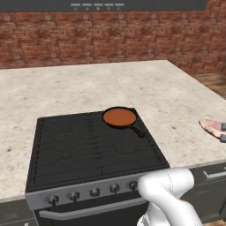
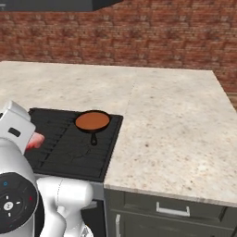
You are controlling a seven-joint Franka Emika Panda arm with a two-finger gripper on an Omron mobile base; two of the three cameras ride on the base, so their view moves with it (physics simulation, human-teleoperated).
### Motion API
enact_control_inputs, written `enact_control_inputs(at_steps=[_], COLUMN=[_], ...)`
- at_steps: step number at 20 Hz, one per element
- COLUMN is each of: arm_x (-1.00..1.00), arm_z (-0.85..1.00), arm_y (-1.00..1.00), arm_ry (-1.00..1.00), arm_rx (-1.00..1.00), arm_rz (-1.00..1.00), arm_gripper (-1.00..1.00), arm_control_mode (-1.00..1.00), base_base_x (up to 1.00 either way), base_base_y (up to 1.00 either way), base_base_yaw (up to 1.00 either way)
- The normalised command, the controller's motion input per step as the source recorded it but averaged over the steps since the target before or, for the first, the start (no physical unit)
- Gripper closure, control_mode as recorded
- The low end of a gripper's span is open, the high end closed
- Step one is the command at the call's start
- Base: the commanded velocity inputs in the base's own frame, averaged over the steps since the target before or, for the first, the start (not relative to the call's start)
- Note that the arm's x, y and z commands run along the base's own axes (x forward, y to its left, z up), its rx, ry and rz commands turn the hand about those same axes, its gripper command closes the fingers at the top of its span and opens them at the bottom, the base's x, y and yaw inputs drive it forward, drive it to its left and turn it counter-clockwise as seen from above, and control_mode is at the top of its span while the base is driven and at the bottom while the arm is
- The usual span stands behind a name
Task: Retrieve the steak from the fridge and place it on the saucepan with marinade on the stove.
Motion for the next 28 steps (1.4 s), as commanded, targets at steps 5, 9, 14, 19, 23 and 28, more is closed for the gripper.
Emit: enact_control_inputs(at_steps=[5, 9, 14, 19, 23, 28], arm_x=[0.00, 0.00, 0.05, 0.50, 0.70, 0.52], arm_z=[0.00, 0.00, 0.00, 0.00, 0.00, 0.00], arm_y=[0.00, 0.00, 0.00, 0.00, 0.00, 0.00], arm_ry=[0.00, 0.00, 0.00, 0.07, 0.15, 0.14], arm_rx=[0.00, 0.00, 0.00, 0.00, 0.00, 0.00], arm_rz=[0.00, 0.00, 0.00, 0.00, 0.00, 0.00], arm_gripper=[1.00, 1.00, 1.00, 1.00, 1.00, 1.00], arm_control_mode=[1.00, -1.00, -1.00, -1.00, -1.00, -1.00], base_base_x=[0.57, 0.06, 0.00, 0.00, 0.00, 0.00], base_base_y=[0.30, 0.02, 0.00, 0.00, 0.00, 0.00], base_base_yaw=[-0.17, -0.01, 0.00, 0.00, 0.00, 0.00])
